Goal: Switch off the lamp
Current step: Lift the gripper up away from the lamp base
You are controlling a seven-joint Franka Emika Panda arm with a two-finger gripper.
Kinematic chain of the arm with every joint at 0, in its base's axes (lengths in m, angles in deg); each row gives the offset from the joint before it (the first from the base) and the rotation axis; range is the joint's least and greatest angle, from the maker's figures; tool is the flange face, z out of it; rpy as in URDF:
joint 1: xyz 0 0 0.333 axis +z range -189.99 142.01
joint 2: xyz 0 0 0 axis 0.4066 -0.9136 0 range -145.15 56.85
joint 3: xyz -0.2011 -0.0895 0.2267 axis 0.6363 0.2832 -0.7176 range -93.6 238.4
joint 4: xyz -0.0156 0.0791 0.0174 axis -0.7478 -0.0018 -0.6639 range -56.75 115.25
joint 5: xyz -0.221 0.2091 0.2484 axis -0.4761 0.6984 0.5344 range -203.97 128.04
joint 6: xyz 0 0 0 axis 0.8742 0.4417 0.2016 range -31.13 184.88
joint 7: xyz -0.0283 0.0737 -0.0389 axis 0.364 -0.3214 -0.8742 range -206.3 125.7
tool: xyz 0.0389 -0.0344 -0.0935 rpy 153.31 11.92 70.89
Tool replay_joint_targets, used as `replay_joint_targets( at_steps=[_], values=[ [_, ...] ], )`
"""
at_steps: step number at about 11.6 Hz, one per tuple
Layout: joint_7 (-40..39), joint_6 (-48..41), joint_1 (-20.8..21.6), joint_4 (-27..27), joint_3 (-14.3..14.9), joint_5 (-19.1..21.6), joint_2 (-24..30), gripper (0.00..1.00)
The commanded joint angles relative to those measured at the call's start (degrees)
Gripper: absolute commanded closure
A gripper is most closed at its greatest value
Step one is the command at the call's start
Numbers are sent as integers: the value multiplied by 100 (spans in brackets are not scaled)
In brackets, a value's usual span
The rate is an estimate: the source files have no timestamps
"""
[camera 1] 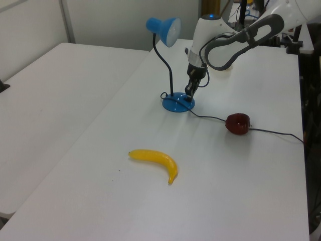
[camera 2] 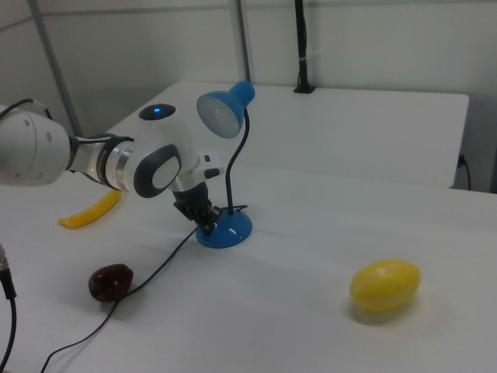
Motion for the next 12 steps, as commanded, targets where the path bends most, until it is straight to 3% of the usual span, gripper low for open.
replay_joint_targets(
  at_steps=[1,4,9,10,11,12],
  values=[
    [56,43,-15,311,-13,79,-63,100],
    [82,-62,-76,302,-13,106,190,100],
    [109,-2466,-261,302,-13,123,1604,100],
    [109,-2871,-287,311,-13,71,1885,96],
    [100,-3171,-287,337,-13,1,2175,83],
    [108,-3348,-331,433,-13,-95,2491,56]
  ],
)
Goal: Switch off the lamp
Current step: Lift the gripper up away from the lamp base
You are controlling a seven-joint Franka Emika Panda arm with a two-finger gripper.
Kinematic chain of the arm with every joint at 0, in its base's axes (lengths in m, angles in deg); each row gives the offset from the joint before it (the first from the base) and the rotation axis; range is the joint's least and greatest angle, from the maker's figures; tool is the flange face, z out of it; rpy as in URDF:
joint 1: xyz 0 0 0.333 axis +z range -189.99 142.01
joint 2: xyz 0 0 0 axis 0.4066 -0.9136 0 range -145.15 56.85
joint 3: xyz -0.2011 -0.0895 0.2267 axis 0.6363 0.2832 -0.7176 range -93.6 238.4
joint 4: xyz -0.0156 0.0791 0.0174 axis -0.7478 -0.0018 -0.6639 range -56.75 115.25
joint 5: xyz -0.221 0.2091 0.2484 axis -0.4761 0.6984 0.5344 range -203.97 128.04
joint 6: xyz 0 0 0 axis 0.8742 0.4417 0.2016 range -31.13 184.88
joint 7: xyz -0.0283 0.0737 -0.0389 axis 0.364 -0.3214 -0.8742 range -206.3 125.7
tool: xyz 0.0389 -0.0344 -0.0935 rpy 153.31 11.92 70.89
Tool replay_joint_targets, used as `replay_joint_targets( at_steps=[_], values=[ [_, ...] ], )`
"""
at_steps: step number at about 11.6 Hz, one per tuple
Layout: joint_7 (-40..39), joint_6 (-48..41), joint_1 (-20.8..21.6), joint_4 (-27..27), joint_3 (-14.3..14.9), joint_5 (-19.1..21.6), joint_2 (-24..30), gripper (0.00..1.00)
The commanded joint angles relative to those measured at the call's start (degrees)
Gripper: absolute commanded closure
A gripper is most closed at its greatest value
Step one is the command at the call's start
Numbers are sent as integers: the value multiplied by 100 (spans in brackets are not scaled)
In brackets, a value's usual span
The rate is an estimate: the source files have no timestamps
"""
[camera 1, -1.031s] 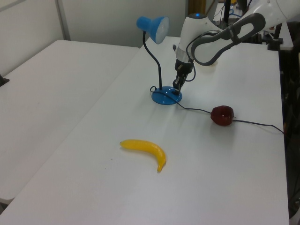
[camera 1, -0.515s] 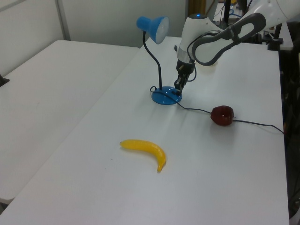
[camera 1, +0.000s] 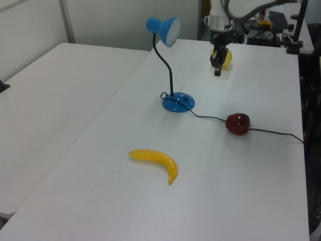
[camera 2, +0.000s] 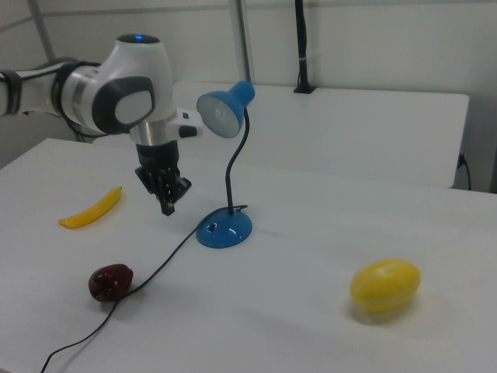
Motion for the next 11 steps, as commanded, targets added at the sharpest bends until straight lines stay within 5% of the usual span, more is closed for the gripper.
replay_joint_targets(
  at_steps=[1,3,11],
  values=[
    [129,-618,-61,448,-7,-400,967,2],
    [157,-990,-9,431,-25,-910,1110,0],
    [447,-990,-62,247,-148,-947,1075,0]
  ],
)
